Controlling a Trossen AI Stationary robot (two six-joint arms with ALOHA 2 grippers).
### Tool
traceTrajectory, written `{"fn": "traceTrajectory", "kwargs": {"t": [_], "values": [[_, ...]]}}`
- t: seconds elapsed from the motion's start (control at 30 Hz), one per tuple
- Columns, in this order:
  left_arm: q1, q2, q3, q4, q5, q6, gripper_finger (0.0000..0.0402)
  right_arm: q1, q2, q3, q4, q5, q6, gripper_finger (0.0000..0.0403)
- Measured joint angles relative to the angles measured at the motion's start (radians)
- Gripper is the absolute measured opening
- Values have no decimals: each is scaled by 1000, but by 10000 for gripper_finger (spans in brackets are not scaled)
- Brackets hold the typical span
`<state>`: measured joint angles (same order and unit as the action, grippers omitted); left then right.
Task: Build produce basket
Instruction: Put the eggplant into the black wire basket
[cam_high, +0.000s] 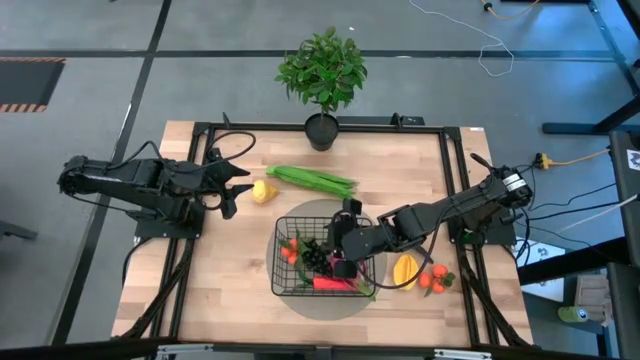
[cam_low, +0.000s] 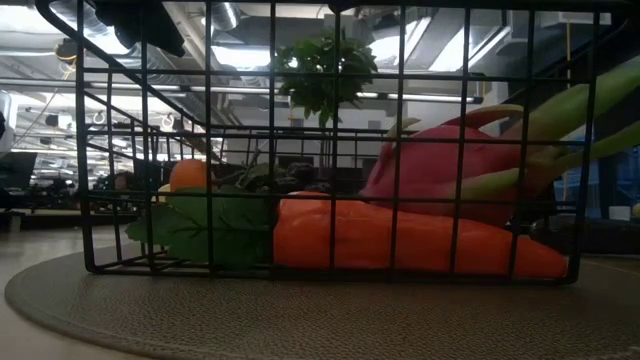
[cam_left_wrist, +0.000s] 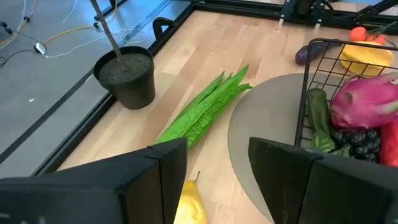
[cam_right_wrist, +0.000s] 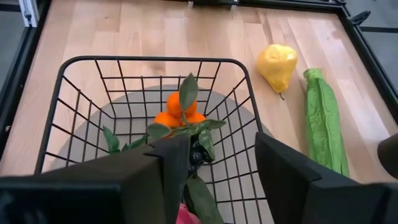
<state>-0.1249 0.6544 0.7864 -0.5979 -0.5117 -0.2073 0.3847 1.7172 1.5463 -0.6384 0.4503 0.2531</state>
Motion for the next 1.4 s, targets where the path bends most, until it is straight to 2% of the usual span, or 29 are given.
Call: {"fn": "traceTrajectory", "kwargs": {"t": [0.4, 0.57, 0.67, 0.87, 1.0, 1.13, 1.2, 1.3, 1.4], "values": [[0, 0, 0, 0, 0, 0, 160, -3, 0, 0, -11, 1, 19, 167], [0, 0, 0, 0, 0, 0, 160, -3, 0, 2, -206, -82, 88, 167], [0, 0, 0, 0, 0, 5, 160, -2, 0, 2, -364, -86, 185, 167], [0, 0, 0, 0, 0, 5, 160, 13, 0, 2, -691, -89, 481, 167], [0, 0, 0, 0, 0, 5, 160, 63, 0, 1, -934, -139, 682, 167], [0, 0, 0, -2, 0, 8, 160, 121, -41, -41, -900, -159, 721, 167], [0, 0, 0, -3, 0, 8, 160, 147, -56, -52, -935, -132, 778, 167], [0, 0, 0, -5, 0, 8, 160, 172, -105, -114, -915, -114, 791, 167], [0, 0, 0, -8, 0, 8, 160, 188, -169, -189, -938, -111, 888, 167]]}}
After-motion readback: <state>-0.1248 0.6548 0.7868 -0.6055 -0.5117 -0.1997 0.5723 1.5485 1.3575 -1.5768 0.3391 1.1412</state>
